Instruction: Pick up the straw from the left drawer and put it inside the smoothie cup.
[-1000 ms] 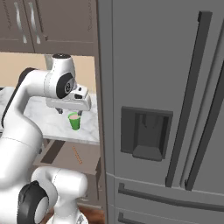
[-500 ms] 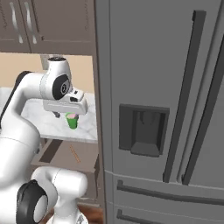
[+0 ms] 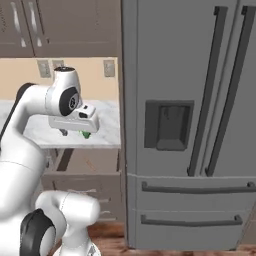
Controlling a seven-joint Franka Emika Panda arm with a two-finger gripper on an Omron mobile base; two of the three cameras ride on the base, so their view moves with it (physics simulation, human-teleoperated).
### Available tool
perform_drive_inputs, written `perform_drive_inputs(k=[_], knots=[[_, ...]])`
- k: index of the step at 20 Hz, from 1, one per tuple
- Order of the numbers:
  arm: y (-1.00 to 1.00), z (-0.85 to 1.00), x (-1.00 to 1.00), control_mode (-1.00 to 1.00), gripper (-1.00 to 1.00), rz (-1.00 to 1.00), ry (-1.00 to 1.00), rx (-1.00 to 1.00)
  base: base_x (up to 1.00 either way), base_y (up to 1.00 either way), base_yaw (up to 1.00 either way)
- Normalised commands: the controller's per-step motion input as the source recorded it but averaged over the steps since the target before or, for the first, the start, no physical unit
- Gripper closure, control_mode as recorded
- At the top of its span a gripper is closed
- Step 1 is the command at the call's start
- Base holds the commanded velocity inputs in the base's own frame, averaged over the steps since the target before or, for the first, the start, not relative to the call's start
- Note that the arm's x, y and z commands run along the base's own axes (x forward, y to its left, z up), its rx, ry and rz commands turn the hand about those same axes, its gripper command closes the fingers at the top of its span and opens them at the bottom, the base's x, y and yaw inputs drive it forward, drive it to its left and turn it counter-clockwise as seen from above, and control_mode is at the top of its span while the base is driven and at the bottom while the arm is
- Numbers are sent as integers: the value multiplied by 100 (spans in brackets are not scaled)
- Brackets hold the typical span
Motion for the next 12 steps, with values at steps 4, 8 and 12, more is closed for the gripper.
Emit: perform_drive_inputs(k=[4, 8, 12], knots=[[0, 0, 0, 100, -100, 0, 0, 0, -6, 99, -27], [0, 0, 0, 100, -100, 0, 0, 0, 0, 91, -30], [0, 0, 0, 100, -100, 0, 0, 0, 1, 73, -36]])
